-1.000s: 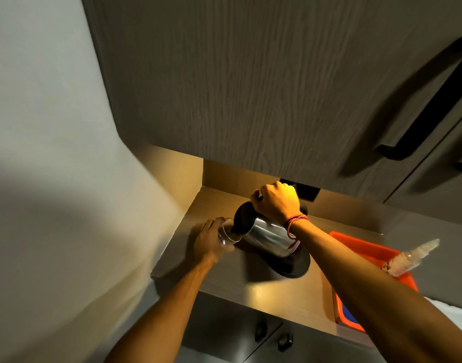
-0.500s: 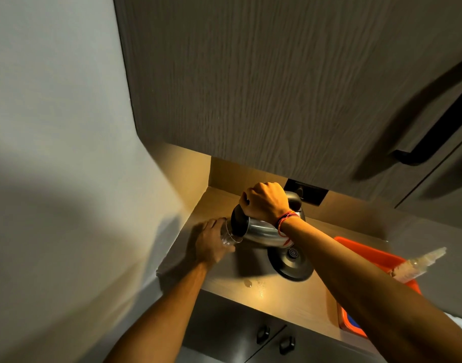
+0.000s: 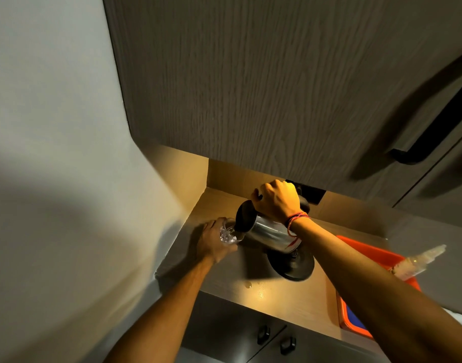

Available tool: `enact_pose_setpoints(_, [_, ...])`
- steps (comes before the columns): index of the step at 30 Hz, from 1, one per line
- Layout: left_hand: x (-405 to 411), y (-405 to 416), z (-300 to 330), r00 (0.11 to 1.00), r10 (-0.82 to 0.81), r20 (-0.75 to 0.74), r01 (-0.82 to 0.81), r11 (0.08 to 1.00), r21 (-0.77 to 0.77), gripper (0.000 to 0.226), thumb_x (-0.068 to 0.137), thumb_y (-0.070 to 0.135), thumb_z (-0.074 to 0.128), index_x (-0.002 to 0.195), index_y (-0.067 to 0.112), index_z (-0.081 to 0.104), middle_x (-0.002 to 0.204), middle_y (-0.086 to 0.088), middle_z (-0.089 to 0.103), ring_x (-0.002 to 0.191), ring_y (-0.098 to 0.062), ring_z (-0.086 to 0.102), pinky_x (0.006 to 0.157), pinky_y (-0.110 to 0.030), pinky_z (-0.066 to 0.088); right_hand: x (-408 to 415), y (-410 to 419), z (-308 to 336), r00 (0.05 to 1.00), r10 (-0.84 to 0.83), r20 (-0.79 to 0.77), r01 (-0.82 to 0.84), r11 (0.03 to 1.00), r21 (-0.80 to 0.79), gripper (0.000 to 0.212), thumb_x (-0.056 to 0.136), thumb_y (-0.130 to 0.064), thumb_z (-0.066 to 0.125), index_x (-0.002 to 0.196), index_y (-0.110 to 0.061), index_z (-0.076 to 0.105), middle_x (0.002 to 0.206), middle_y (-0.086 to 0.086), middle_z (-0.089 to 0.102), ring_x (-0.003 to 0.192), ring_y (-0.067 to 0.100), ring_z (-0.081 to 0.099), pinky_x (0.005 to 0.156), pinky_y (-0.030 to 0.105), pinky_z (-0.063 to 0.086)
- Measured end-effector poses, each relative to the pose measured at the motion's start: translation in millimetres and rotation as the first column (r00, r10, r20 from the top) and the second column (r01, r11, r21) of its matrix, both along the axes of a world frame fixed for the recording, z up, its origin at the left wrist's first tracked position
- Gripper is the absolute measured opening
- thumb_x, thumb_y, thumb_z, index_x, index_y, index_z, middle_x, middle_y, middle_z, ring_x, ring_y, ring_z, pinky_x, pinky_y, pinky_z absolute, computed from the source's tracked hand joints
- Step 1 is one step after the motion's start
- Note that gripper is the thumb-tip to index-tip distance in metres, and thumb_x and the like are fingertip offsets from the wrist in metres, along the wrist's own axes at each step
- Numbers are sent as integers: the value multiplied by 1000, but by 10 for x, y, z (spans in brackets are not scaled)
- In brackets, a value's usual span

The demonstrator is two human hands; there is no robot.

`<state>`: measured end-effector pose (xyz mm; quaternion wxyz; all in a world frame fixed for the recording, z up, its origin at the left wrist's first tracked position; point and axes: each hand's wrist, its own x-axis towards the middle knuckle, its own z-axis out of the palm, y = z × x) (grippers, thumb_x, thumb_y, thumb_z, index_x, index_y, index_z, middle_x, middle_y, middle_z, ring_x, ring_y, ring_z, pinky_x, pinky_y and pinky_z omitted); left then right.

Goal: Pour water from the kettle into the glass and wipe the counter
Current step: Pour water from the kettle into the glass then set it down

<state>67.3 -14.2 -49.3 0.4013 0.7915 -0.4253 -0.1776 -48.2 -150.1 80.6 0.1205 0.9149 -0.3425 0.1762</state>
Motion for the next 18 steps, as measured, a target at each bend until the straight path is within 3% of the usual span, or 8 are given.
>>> enact_pose_setpoints(2, [-20, -61, 27, 999, 5, -50, -5, 1000, 9, 75, 66, 29, 90, 133, 25, 59, 131, 0, 64, 120, -21, 61, 95, -38, 57, -106, -119, -22, 995, -95, 26, 93, 993, 79, 43, 89, -32, 60, 54, -15, 43, 49, 0, 40, 36, 14, 28, 44, 16, 17])
enact_pose_setpoints(4, [-47, -128, 28, 993, 10, -120, -12, 1000, -13, 82, 64, 18, 93, 138, 20, 56, 136, -5, 62, 123, -24, 61, 97, -35, 56, -324, -307, -154, 970, -239, 43, 216, 929, 300, 33, 97, -30, 53, 73, -10, 64, 66, 10, 61, 48, 16, 47, 50, 24, 42])
enact_pose_setpoints(6, [-90, -194, 21, 979, 13, -202, -23, 999, -48, 87, 64, 11, 93, 141, 15, 53, 138, -9, 61, 128, -27, 58, 100, -34, 54, -679, -514, -315, 910, -414, 27, 302, 706, 640, 26, 99, -22, 53, 110, -4, 68, 98, 18, 66, 72, 18, 53, 80, 36, 55])
enact_pose_setpoints(8, [-149, -266, 9, 966, 19, -258, -36, 997, -61, 88, 64, 8, 93, 142, 13, 52, 139, -10, 61, 130, -28, 57, 104, -40, 53, -914, -575, -385, 856, -518, 3, 303, 506, 808, 13, 95, -16, 61, 107, -10, 65, 106, 19, 64, 86, 15, 48, 88, 35, 52])
enact_pose_setpoints(9, [-163, -286, 5, 959, 32, -281, -51, 997, -62, 87, 64, 8, 93, 142, 13, 53, 138, -10, 62, 129, -28, 57, 104, -42, 53, -935, -580, -378, 831, -546, 107, 258, 548, 796, 4, 92, -16, 65, 91, -14, 62, 91, 18, 61, 82, 14, 46, 79, 32, 50])
enact_pose_setpoints(11, [-219, -350, -23, 952, 38, -303, -61, 996, -65, 86, 63, 7, 93, 139, 12, 54, 135, -11, 64, 126, -29, 59, 103, -41, 54, -942, -570, -294, 721, -543, 431, 222, 770, 598, 31, 85, -23, 66, 61, -18, 47, 59, 3, 35, 62, 9, 35, 54, 26, 35])
enact_pose_setpoints(12, [-237, -362, -43, 951, 40, -308, -64, 996, -67, 86, 63, 6, 93, 139, 11, 54, 134, -11, 64, 125, -29, 60, 102, -40, 54, -990, -539, -277, 671, -534, 514, 234, 811, 536, 40, 81, -25, 66, 53, -13, 41, 55, 1, 24, 54, 6, 28, 47, 24, 27])
enact_pose_setpoints(18, [-312, -414, -160, 948, 58, -313, -72, 997, -34, 90, 63, 6, 93, 143, 12, 51, 135, -11, 63, 124, -30, 61, 80, -22, 56, -1346, -647, -526, 484, -691, 537, 257, 699, 667, 55, 80, -29, 64, 36, -10, 38, 44, 3, 21, 57, 26, 34, 57, 37, 32])
